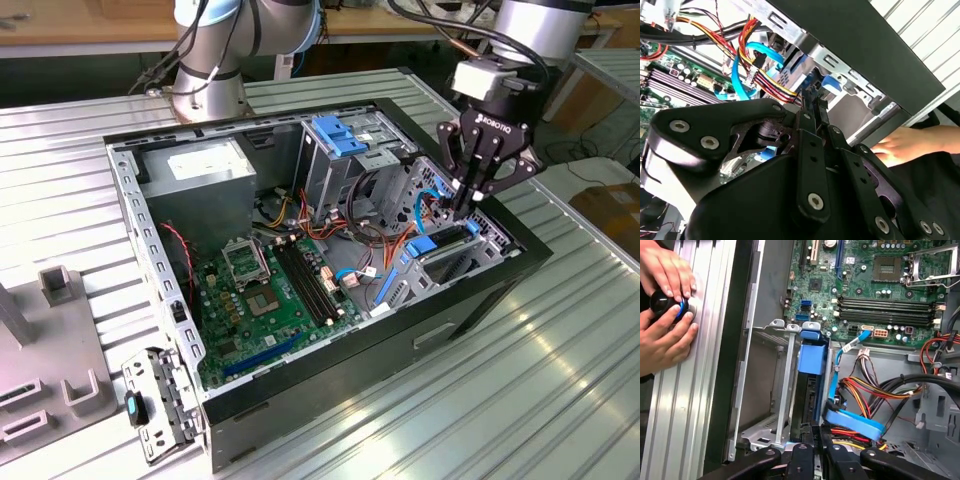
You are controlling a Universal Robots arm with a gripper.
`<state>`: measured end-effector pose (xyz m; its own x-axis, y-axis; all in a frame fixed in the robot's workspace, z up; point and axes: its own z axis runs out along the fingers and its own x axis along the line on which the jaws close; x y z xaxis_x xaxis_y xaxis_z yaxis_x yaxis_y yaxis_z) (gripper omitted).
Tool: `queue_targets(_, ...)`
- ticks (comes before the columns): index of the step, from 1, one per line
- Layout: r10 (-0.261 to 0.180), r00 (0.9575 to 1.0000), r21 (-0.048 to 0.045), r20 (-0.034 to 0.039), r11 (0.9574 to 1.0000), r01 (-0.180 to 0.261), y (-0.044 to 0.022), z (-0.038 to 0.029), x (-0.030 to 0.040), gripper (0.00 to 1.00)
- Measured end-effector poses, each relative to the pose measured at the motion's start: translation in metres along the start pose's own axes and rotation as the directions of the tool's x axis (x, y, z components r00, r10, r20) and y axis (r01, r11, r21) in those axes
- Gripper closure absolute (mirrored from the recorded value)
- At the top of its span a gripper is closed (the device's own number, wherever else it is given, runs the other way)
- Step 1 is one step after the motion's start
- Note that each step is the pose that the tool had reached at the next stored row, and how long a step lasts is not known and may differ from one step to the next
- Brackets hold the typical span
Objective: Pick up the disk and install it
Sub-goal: 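Insert the first disk wire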
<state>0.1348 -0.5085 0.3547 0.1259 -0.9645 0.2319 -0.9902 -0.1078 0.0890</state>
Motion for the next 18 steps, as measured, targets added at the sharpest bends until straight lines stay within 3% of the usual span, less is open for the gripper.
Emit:
queue_targets(4, 0.018, 0.9998, 0.0040, 0.0021, 0.9998, -0.018, 0.0001, 0.0005, 0.0013, 0.84)
queue_targets(6, 0.053, 0.9986, -0.0044, 0.0051, 0.9986, -0.053, 0.0001, 0.0008, 0.0012, 0.84)
queue_targets(8, 0.121, 0.9926, -0.0210, 0.0100, 0.9925, -0.121, 0.0001, 0.0013, 0.0011, 0.84)
queue_targets(9, 0.133, 0.9911, -0.0238, 0.0115, 0.9909, -0.132, 0.0002, 0.0015, 0.0014, 0.84)
queue_targets(11, 0.131, 0.9907, -0.0238, 0.0377, 0.9912, -0.130, 0.0009, 0.0036, 0.0093, 0.84)
queue_targets(13, 0.129, 0.9907, -0.0225, 0.0430, 0.9915, -0.128, 0.0014, 0.0044, 0.0128, 0.84)
queue_targets(18, 0.102, 0.9937, 0.0031, 0.0449, 0.9947, -0.103, 0.0018, 0.0049, 0.0145, 0.84)
